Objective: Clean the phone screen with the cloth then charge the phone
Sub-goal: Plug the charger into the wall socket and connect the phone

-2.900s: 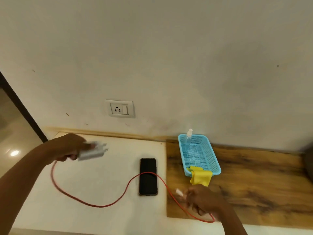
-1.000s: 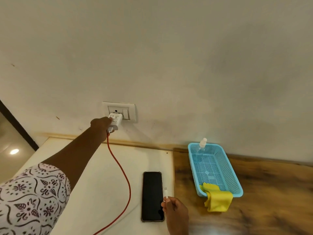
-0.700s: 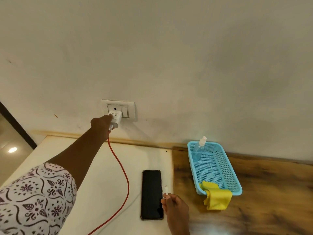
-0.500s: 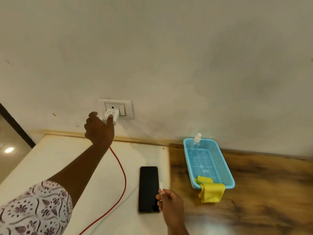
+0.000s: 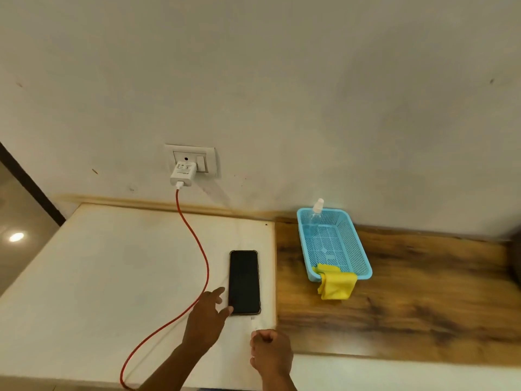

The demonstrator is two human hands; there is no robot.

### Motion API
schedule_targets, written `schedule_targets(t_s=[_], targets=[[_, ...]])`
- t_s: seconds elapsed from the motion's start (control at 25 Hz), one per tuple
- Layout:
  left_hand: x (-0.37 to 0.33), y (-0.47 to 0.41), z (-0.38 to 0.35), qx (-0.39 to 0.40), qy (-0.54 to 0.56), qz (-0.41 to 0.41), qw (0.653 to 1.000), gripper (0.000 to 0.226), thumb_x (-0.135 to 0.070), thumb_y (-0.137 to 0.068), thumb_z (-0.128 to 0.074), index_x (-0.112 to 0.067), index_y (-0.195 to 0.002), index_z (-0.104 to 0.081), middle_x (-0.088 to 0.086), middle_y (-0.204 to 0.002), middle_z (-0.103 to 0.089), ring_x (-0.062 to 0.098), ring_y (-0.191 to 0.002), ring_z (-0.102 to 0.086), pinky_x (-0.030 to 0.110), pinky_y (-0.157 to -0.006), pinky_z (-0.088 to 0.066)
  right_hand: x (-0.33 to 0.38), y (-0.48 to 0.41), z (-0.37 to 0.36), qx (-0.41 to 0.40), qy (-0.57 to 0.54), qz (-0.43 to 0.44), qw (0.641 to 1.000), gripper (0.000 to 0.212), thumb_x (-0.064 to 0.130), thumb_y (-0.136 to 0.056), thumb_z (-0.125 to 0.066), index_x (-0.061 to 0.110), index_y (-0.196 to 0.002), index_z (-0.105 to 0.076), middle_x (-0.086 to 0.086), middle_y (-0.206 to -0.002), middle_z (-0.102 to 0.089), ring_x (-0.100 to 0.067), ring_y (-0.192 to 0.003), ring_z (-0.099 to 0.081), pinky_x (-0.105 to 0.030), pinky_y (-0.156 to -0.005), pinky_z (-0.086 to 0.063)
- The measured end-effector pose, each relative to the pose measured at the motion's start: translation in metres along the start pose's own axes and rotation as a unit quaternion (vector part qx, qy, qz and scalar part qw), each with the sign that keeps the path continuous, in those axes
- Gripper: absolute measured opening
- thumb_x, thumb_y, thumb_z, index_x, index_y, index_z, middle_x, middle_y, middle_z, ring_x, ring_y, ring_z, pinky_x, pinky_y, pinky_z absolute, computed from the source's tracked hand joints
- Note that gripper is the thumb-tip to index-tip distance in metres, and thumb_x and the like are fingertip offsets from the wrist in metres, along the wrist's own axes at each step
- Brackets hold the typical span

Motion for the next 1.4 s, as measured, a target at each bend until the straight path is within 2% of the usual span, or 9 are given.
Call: schedule_targets(t_s=[0.08, 0.16, 0.28, 0.48, 0.72, 0.92, 1.04, 1.24, 1.4], targets=[[0.004, 0.002, -0.009, 0.013, -0.012, 0.017, 1.000, 0.054, -0.027, -0.087, -0.061, -0.019, -0.136, -0.040, 0.008, -0.125, -0.055, 0.019, -0.107, -0.054, 0.028, -0.092, -0.045, -0.003, 0.005, 0.001, -0.020, 0.045, 0.012, 0.999, 0.016, 0.026, -0.090, -0.059, 0.014, -0.095, -0.069, -0.005, -0.104, -0.070, -0.018, -0.095, -0.064, -0.027, -0.092, -0.052], [0.007, 0.001, -0.011, 0.003, -0.007, 0.031, 0.999, 0.055, -0.027, -0.087, -0.061, -0.018, -0.137, -0.039, 0.011, -0.126, -0.054, 0.022, -0.109, -0.054, 0.029, -0.092, -0.046, -0.002, 0.008, 0.000, -0.043, 0.065, 0.029, 0.997, 0.017, 0.027, -0.091, -0.057, 0.016, -0.097, -0.069, -0.003, -0.106, -0.070, -0.015, -0.096, -0.063, -0.023, -0.090, -0.048], [0.005, -0.003, -0.009, -0.009, 0.001, 0.046, 0.999, 0.054, -0.028, -0.086, -0.062, -0.018, -0.136, -0.042, 0.013, -0.122, -0.056, 0.022, -0.104, -0.055, 0.029, -0.088, -0.046, 0.000, 0.008, -0.007, -0.056, 0.064, 0.038, 0.996, 0.019, 0.026, -0.093, -0.054, 0.015, -0.098, -0.068, -0.004, -0.107, -0.070, -0.016, -0.095, -0.062, -0.023, -0.088, -0.048], [0.001, -0.010, -0.011, 0.010, -0.026, 0.056, 0.998, 0.053, -0.028, -0.085, -0.063, -0.021, -0.134, -0.044, 0.012, -0.126, -0.057, 0.024, -0.109, -0.056, 0.030, -0.091, -0.046, 0.000, 0.006, -0.019, -0.071, 0.080, 0.038, 0.994, 0.030, 0.031, -0.095, -0.049, 0.011, -0.113, -0.063, -0.006, -0.115, -0.068, -0.018, -0.103, -0.063, -0.025, -0.094, -0.048], [0.003, -0.010, -0.013, 0.024, -0.058, 0.056, 0.996, 0.053, -0.032, -0.087, -0.060, -0.021, -0.135, -0.042, 0.010, -0.134, -0.052, 0.025, -0.117, -0.054, 0.032, -0.098, -0.045, -0.001, 0.008, -0.027, -0.077, 0.084, 0.026, 0.993, 0.030, 0.032, -0.096, -0.047, 0.012, -0.111, -0.062, -0.005, -0.113, -0.069, -0.018, -0.101, -0.064, -0.025, -0.093, -0.048], [0.005, -0.013, -0.014, 0.031, -0.063, 0.057, 0.996, 0.052, -0.032, -0.085, -0.062, -0.019, -0.133, -0.045, 0.011, -0.132, -0.055, 0.026, -0.115, -0.055, 0.033, -0.097, -0.045, 0.000, 0.009, -0.030, -0.073, 0.105, 0.020, 0.992, 0.031, 0.034, -0.096, -0.045, 0.012, -0.114, -0.059, -0.004, -0.113, -0.068, -0.017, -0.101, -0.064, -0.024, -0.092, -0.049], [0.005, -0.015, -0.013, 0.033, -0.074, 0.057, 0.995, 0.051, -0.033, -0.085, -0.061, -0.016, -0.131, -0.047, 0.012, -0.131, -0.055, 0.026, -0.115, -0.055, 0.031, -0.096, -0.045, 0.003, 0.009, -0.034, -0.065, 0.127, 0.041, 0.989, 0.029, 0.035, -0.096, -0.045, 0.015, -0.111, -0.059, -0.001, -0.111, -0.069, -0.015, -0.099, -0.065, -0.023, -0.090, -0.049], [0.004, -0.015, -0.013, 0.039, -0.096, 0.048, 0.993, 0.051, -0.036, -0.086, -0.059, -0.017, -0.132, -0.046, 0.010, -0.134, -0.052, 0.025, -0.117, -0.054, 0.031, -0.098, -0.044, 0.000, 0.005, -0.043, -0.024, 0.168, 0.073, 0.983, 0.034, 0.042, -0.096, -0.040, 0.020, -0.116, -0.056, 0.002, -0.118, -0.065, -0.014, -0.105, -0.061, -0.024, -0.098, -0.043], [0.006, -0.016, -0.013, 0.044, -0.103, 0.049, 0.993, 0.052, -0.036, -0.086, -0.060, -0.017, -0.132, -0.045, 0.010, -0.133, -0.054, 0.025, -0.116, -0.055, 0.032, -0.099, -0.044, 0.004, 0.001, -0.034, -0.064, 0.198, 0.121, 0.971, 0.035, 0.040, -0.094, -0.045, 0.018, -0.119, -0.057, -0.002, -0.122, -0.063, -0.016, -0.112, -0.055, -0.027, -0.100, -0.043]])
Point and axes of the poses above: each hand's wrist, its own y-axis away from the middle knuckle, its own z-axis out of the back of the hand, x = y × z, the point moved 8 cm from there along -y, towards the middle knuckle
